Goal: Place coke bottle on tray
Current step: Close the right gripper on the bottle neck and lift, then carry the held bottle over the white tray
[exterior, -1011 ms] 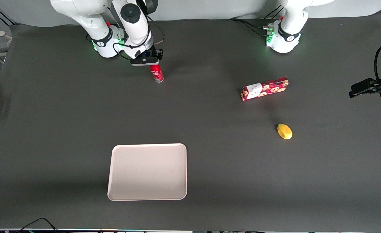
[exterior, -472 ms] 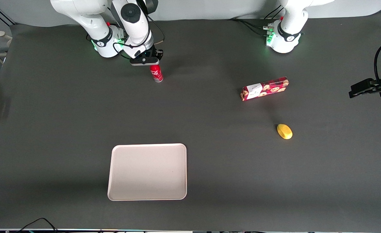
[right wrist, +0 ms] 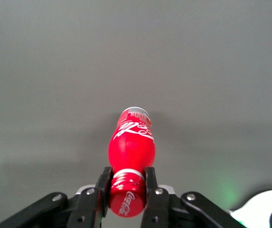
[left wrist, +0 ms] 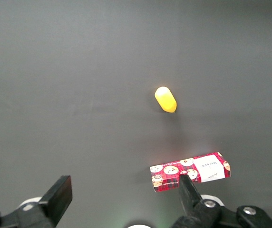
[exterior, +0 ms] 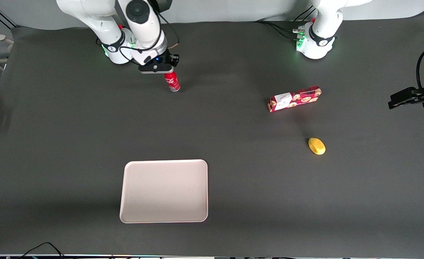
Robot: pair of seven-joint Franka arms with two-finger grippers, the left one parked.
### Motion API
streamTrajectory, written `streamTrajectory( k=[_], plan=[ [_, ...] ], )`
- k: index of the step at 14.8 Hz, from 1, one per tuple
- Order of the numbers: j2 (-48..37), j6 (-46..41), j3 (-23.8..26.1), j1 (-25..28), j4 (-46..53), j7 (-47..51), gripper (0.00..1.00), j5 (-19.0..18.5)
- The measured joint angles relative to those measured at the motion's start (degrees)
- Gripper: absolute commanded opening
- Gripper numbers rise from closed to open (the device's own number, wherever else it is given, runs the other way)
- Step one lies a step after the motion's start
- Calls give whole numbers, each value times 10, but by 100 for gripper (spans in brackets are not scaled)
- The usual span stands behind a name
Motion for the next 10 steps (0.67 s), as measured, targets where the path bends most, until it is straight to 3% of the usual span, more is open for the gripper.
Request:
streamTrajectory(
  k=[4, 10],
  plan=[
    [68, -101, -102, -5, 134, 0, 0, -98],
    [293, -166, -190, -9, 396, 0, 0, -242]
  ],
)
